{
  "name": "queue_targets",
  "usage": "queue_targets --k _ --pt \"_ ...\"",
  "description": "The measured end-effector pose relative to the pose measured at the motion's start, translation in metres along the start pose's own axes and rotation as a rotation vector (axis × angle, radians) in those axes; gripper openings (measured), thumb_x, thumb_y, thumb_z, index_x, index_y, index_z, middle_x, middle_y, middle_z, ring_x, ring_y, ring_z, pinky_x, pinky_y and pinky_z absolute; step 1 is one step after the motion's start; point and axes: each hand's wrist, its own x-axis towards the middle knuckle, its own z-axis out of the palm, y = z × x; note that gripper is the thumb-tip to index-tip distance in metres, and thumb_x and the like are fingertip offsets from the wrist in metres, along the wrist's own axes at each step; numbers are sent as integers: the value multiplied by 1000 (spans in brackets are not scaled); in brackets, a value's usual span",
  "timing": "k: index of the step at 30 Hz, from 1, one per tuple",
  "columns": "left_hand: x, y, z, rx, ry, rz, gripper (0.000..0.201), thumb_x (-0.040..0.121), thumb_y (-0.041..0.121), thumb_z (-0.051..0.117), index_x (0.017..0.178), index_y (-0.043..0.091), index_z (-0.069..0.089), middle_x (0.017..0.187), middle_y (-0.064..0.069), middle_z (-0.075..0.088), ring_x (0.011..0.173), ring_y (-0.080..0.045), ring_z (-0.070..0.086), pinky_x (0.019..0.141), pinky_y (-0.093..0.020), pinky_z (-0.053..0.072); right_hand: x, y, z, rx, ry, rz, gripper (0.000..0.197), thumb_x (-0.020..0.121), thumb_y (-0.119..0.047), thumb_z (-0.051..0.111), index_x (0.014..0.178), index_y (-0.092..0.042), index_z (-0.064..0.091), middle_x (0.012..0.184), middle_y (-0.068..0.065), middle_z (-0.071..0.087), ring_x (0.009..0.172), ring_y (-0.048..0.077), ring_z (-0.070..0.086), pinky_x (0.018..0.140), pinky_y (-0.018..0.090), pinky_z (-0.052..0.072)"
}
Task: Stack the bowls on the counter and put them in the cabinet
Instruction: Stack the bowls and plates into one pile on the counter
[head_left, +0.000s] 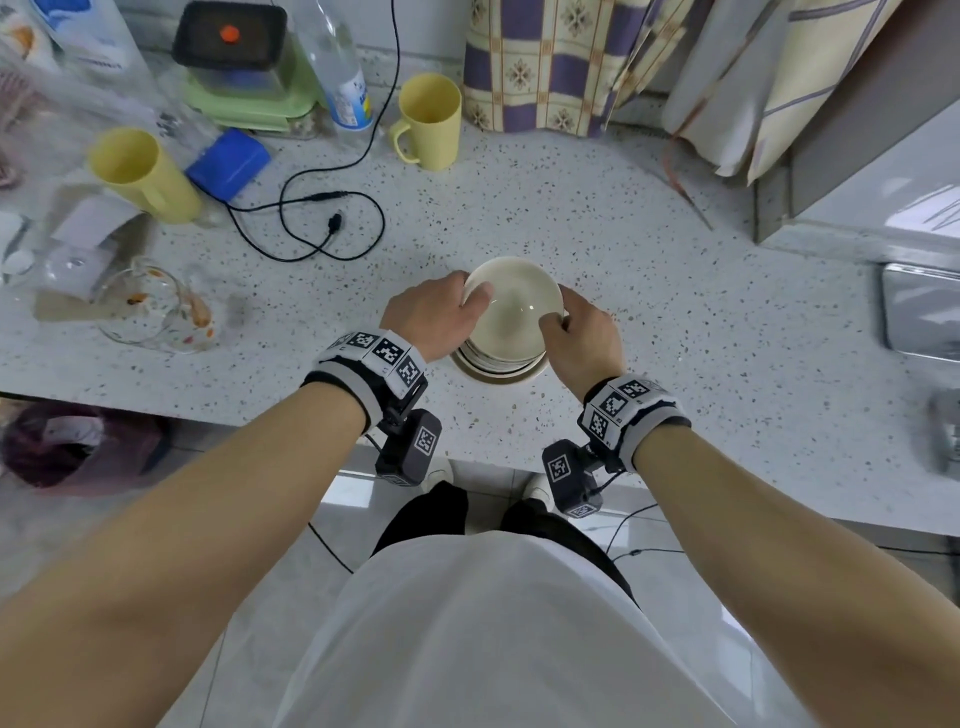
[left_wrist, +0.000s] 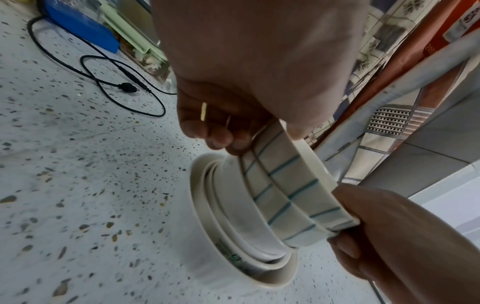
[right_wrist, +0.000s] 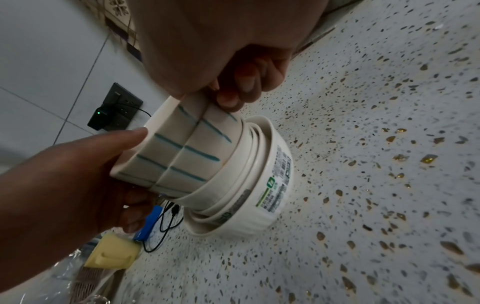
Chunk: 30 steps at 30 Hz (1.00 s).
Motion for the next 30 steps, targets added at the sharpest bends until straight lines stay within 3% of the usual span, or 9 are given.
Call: queue_targets --k 4,7,11,13,16,18,21,26,30 --pt "-4 -15 2 -151 -24 105 56 100 58 24 130 21 53 108 -3 67 97 -27 62 83 -39 49 -6 -7 -1 3 -28 39 34 87 -16 44 117 -17 61 58 1 51 59 25 50 53 31 42" --pt "-1 -27 3 -302 -98 183 55 97 62 30 131 26 52 112 3 67 102 -21 62 85 -39 50 -9 -9 0 56 -20 61 31 83 -20 43 107 -15 63 65 19 64 58 35 57 52 42 51" --pt "-5 -45 5 -490 -284 266 69 86 59 61 144 32 37 127 11 60 111 -5 58 89 -25 48 -13 -12 1 110 -15 123 35 80 -22 42 105 -11 64 73 28 66 51 27 51 49 47 53" --pt "-5 -48 6 -458 -289 312 86 76 48 79 147 32 32 135 12 55 120 -5 54 100 -25 44 -14 -14 1 134 -17 144 34 82 -19 43 108 -11 63 72 28 67 50 27 54 46 45 53" --pt "-1 -46 11 -428 -199 327 96 65 37 89 145 30 36 134 9 57 121 -12 55 103 -36 47 -13 -15 3 177 -5 154 36 83 -17 46 115 -17 63 68 22 68 47 29 62 44 38 53" --pt "-1 -43 17 -421 -131 306 94 61 41 89 141 28 42 130 7 60 118 -14 58 99 -42 51 -13 -13 4 165 0 146 40 84 -16 46 121 -17 61 68 20 68 46 26 63 41 31 51" --pt "-2 -38 26 -422 -60 269 94 55 50 88 137 26 47 127 6 63 115 -14 59 96 -43 52 -12 -11 4 150 -31 118 44 84 -17 45 125 -17 59 66 15 69 47 26 66 44 36 56" --pt "-4 -34 33 -375 3 209 94 54 52 89 134 24 49 124 4 64 112 -18 60 92 -43 52 -1 -12 0 29 -38 84 30 85 -22 43 104 -14 63 64 1 55 62 28 56 51 30 44" --pt "-8 -30 34 -323 45 188 95 57 47 90 138 22 48 123 -1 65 110 -21 60 90 -38 50 3 -9 -1 0 -74 116 25 84 -20 44 91 -3 62 69 4 54 62 24 49 55 29 39"
